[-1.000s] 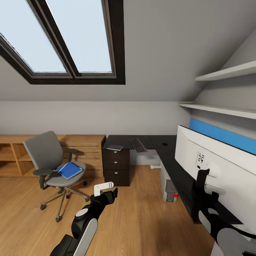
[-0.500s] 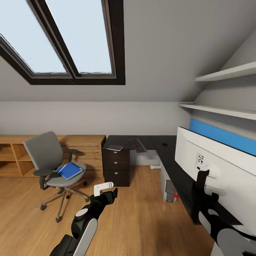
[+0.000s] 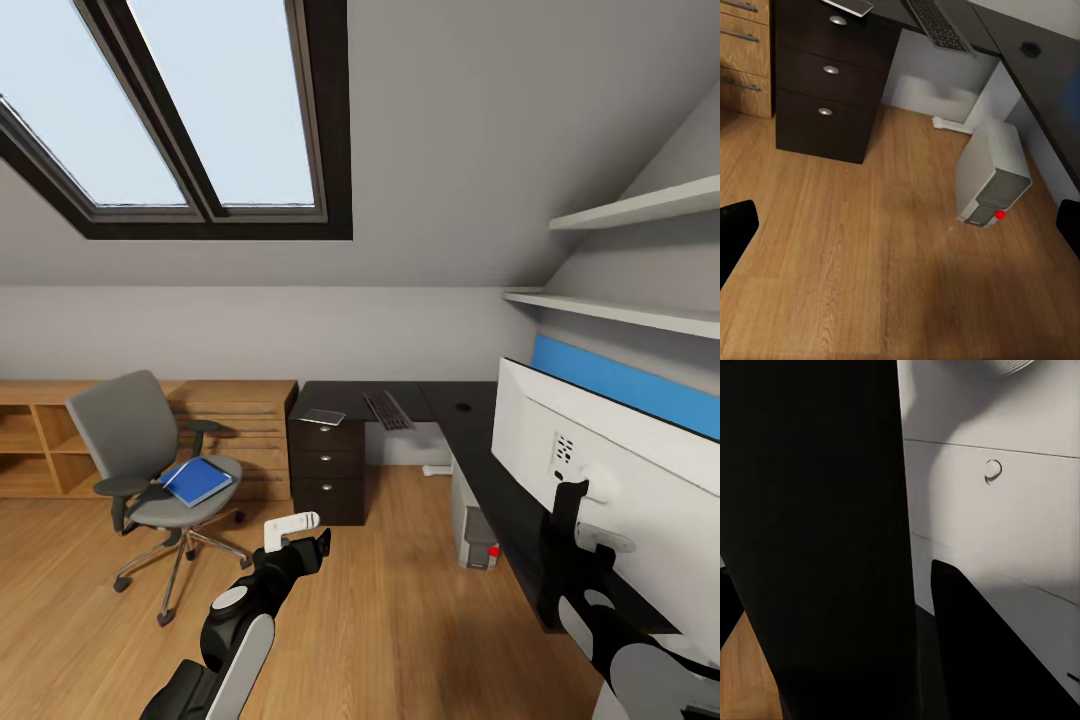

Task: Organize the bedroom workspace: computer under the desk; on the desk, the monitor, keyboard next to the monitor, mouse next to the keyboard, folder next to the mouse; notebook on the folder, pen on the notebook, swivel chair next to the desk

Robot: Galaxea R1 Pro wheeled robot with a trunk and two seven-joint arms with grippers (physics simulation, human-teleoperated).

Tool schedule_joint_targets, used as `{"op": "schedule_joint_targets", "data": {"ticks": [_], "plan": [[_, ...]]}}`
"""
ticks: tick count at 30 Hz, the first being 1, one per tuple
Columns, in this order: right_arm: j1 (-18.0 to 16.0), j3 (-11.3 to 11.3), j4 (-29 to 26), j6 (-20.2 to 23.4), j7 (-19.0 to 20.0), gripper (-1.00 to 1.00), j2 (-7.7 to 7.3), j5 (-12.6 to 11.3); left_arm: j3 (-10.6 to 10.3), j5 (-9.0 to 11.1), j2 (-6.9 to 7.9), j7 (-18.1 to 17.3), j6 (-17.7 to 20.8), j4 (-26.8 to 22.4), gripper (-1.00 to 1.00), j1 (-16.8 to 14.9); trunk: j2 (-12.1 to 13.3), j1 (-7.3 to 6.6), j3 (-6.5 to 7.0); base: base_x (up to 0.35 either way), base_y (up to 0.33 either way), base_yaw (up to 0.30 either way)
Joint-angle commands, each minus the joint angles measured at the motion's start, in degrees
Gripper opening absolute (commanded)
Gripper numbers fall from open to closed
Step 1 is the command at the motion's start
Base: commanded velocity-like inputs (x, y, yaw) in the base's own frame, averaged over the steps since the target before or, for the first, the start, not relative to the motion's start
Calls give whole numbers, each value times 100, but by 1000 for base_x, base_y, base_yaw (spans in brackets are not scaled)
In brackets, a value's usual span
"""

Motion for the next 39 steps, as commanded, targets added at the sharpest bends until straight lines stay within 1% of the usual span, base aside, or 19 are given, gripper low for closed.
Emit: {"op": "schedule_joint_targets", "data": {"ticks": [1, 17, 24, 28, 39], "plan": [[-1, 26, 54, -30, -5, 100, 1, -99, -7, 61, 1, 54, 14, -8, 100, -6, -5, 1, -10, 0, 0, 0], [-1, 26, 54, -39, -5, 100, 1, -98, -7, 72, 5, 50, 21, 0, 100, -6, -5, 1, -10, 0, 0, 0], [-1, 26, 47, -39, -5, 100, 2, -98, 7, 270, 17, 49, 21, 19, 100, -6, -5, 1, -10, -16, 0, 0], [-1, 26, 48, -39, -4, 100, 4, -98, 10, 296, 18, 49, 21, 24, 100, -6, -5, 1, -10, -197, 0, 0], [-1, 26, 48, -39, 1, 100, 5, -98, 11, 309, 19, 49, 21, 24, 100, -6, -5, 1, -10, -293, 0, 0]]}}
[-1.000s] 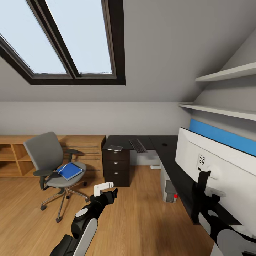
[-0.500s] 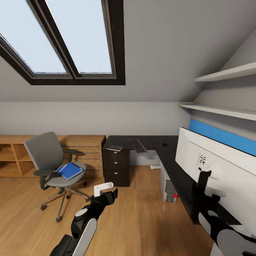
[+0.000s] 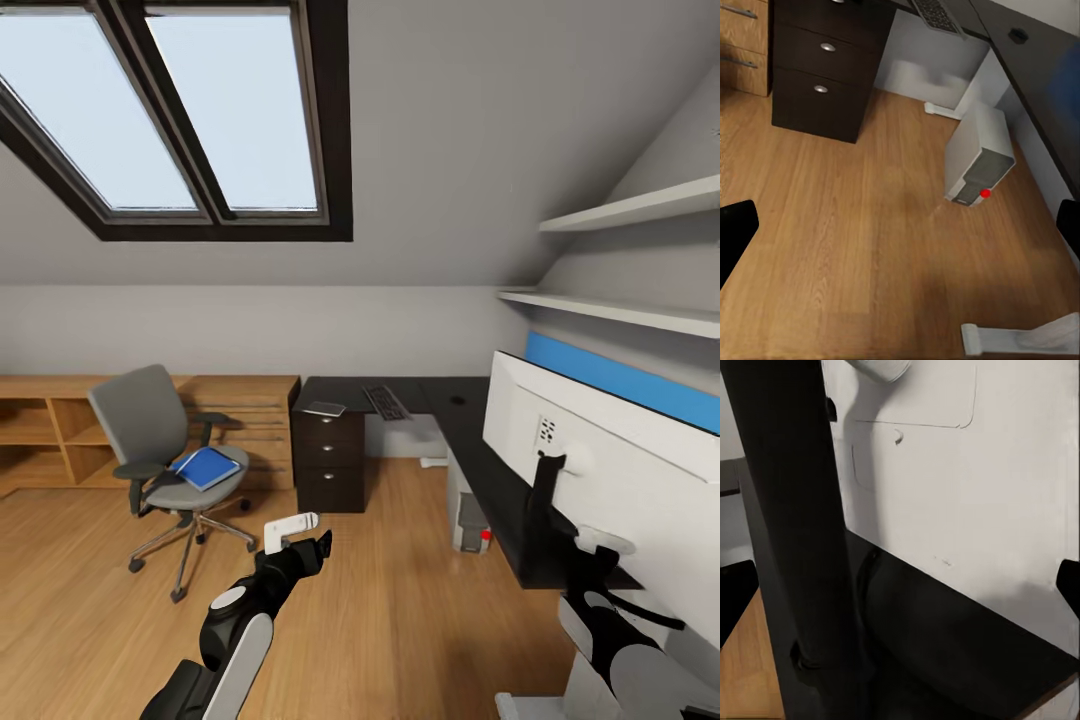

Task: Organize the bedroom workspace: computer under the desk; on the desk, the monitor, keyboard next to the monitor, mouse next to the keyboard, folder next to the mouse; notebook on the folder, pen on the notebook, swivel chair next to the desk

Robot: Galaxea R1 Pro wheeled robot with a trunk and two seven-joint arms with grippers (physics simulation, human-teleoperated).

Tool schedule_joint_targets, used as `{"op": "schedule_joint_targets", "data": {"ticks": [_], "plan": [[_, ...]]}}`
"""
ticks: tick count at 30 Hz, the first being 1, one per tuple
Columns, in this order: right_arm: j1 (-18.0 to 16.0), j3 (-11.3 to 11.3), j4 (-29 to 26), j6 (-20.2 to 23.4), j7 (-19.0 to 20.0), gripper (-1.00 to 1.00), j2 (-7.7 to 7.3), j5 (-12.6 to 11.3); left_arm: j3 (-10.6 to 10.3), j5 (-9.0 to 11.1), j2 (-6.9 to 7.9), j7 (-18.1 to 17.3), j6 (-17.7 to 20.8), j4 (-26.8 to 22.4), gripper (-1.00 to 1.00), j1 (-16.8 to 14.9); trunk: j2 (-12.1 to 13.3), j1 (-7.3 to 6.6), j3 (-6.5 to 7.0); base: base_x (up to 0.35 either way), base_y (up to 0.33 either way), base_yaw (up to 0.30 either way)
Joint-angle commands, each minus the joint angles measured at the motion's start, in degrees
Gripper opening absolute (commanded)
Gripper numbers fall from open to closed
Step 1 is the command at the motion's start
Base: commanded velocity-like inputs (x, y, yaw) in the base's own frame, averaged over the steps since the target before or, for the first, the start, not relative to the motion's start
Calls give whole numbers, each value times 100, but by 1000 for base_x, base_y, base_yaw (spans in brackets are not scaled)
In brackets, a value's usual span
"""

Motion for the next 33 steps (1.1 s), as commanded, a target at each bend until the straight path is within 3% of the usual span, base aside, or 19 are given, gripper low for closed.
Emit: {"op": "schedule_joint_targets", "data": {"ticks": [1, 14, 19, 33], "plan": [[-5, 21, 4, -23, -3, 100, -2, -43, -7, 60, 1, 56, 12, -7, 100, -5, -6, -2, -8, -239, -18, 0], [-5, 23, 9, -23, -3, 100, -2, -43, 2, 52, 41, 56, 9, -4, 100, -5, -6, -2, -8, -166, -189, 0], [-5, 29, 11, -23, -3, 100, -2, -43, 2, 43, 124, 56, 3, -4, 100, -5, -6, -2, -8, 161, -303, 0], [-5, 29, 11, -23, -3, 100, 7, -38, 4, 57, 131, 56, 3, 1, 100, -5, -6, -2, -8, 143, -238, 0]]}}
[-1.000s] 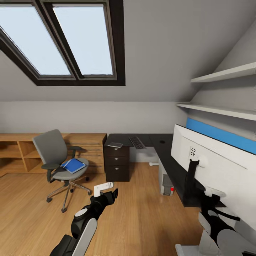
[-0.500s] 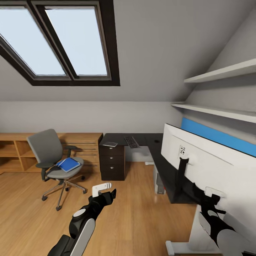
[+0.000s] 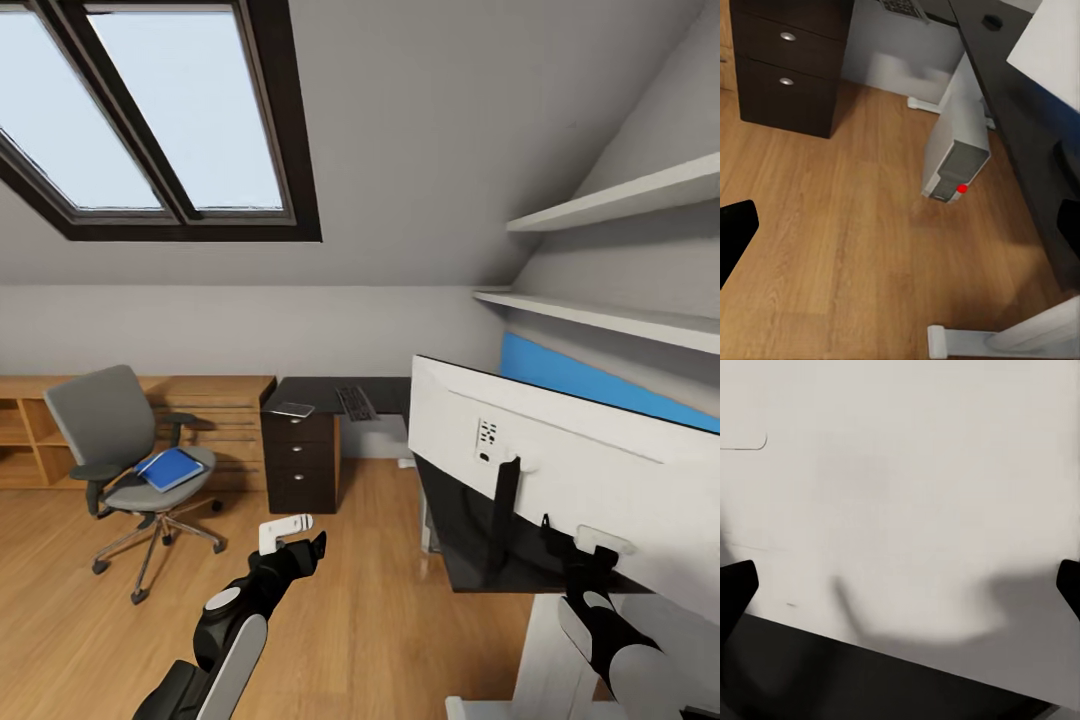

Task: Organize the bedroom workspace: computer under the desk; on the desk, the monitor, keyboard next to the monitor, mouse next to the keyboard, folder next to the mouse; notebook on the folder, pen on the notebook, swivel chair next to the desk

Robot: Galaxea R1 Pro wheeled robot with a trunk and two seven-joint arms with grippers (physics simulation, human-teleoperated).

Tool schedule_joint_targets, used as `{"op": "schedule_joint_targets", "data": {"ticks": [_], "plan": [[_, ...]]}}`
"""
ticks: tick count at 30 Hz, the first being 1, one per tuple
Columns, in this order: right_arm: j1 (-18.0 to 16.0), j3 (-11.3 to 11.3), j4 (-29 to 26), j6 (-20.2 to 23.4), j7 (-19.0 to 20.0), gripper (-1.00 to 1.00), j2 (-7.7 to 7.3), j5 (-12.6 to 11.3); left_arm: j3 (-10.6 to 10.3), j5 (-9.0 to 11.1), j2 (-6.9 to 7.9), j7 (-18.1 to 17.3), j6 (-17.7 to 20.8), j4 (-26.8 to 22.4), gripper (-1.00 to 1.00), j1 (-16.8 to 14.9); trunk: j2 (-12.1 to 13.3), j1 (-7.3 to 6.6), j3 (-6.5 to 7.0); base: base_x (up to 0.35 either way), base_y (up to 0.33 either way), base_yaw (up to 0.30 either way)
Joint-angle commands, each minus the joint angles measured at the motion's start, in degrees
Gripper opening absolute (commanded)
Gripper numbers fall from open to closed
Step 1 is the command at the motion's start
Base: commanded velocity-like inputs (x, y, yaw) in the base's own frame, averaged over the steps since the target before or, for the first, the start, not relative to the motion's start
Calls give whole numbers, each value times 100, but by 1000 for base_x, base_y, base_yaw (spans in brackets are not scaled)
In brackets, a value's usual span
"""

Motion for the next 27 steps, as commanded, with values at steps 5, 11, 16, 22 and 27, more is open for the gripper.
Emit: {"op": "schedule_joint_targets", "data": {"ticks": [5, 11, 16, 22, 27], "plan": [[-5, 20, 1, -30, -3, 100, -1, -41, -5, 64, -6, 56, 12, -3, 100, -5, -5, 1, -8, 11, -23, 0], [-5, 20, -3, -31, -3, 100, -1, -41, -5, 56, -3, 56, 6, 17, 100, -5, -5, 1, -8, 1, -167, 0], [-5, 30, -3, -9, 4, 100, -1, -29, 17, 55, 2, 57, 4, 53, 100, -5, -5, 1, -8, 0, -246, 0], [-5, 25, -3, 2, 3, 100, 6, -14, 32, 55, 1, 56, 3, 58, 100, -5, -5, 1, -8, 0, -82, 0], [-5, 20, -3, 1, 6, 100, 7, -12, 35, 59, 2, 56, 3, 59, 100, -5, -5, 1, -8, 0, -8, 0]]}}
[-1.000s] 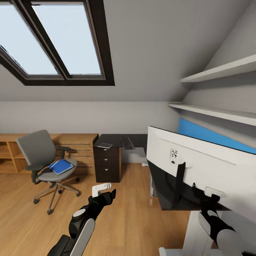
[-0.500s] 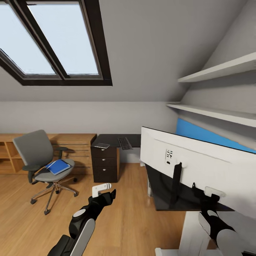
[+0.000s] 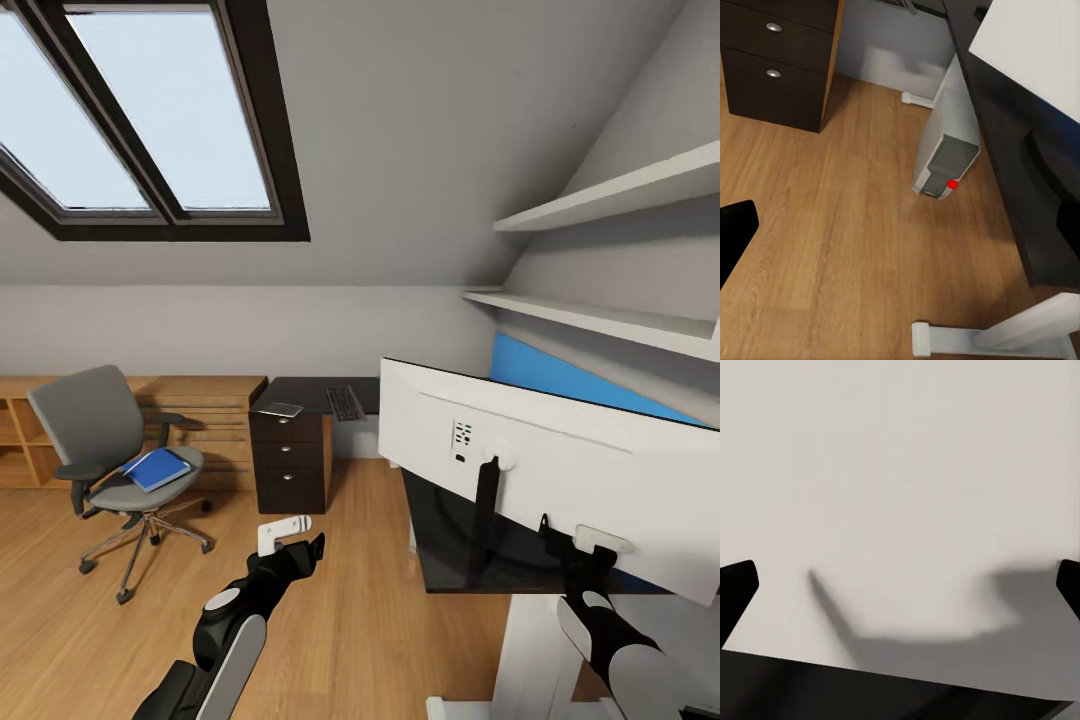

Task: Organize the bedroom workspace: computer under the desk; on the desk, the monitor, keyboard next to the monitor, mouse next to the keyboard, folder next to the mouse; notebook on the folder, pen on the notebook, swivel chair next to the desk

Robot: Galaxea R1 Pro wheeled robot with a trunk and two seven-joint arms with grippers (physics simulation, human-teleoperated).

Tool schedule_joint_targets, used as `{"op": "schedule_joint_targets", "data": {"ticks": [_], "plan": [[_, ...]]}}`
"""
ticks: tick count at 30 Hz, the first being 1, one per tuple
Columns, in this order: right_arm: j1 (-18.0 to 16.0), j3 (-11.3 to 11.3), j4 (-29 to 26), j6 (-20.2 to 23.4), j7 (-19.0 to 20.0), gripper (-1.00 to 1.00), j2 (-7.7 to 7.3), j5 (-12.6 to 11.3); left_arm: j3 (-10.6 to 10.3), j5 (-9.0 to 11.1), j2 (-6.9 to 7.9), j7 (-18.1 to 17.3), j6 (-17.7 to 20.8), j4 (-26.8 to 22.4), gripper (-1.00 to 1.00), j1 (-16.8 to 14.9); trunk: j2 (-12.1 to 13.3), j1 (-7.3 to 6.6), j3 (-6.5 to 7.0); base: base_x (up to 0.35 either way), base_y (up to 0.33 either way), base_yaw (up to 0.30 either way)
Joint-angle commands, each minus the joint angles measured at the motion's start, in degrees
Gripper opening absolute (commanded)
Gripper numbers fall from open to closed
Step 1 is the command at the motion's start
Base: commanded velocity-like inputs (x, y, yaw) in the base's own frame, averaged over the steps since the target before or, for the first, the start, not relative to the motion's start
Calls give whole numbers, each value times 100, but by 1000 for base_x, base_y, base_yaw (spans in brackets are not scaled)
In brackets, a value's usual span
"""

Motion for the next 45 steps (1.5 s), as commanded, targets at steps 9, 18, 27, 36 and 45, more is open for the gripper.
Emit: {"op": "schedule_joint_targets", "data": {"ticks": [9, 18, 27, 36, 45], "plan": [[-5, 17, 6, -18, -6, 100, -2, -45, -7, 64, 1, 56, 12, -7, 100, -5, -6, 1, -8, 0, -1, 0], [-5, 20, 6, -19, -6, 100, -2, -42, -7, 59, 0, 56, 12, -7, 100, -5, -6, 1, -8, 0, -25, 0], [-5, 19, 11, -20, -6, 100, -2, -42, -8, 56, 1, 56, 12, -7, 100, -5, -6, 1, -8, 0, -265, 0], [-5, 15, 11, -28, -14, 100, -2, -42, -15, 56, 1, 56, 12, -7, 100, -5, -6, 1, -8, 81, -195, 0], [-5, 18, 7, -29, -14, 100, -2, -42, -13, 56, 1, 56, 12, -7, 100, -5, -6, 1, -8, 271, -10, 0]]}}
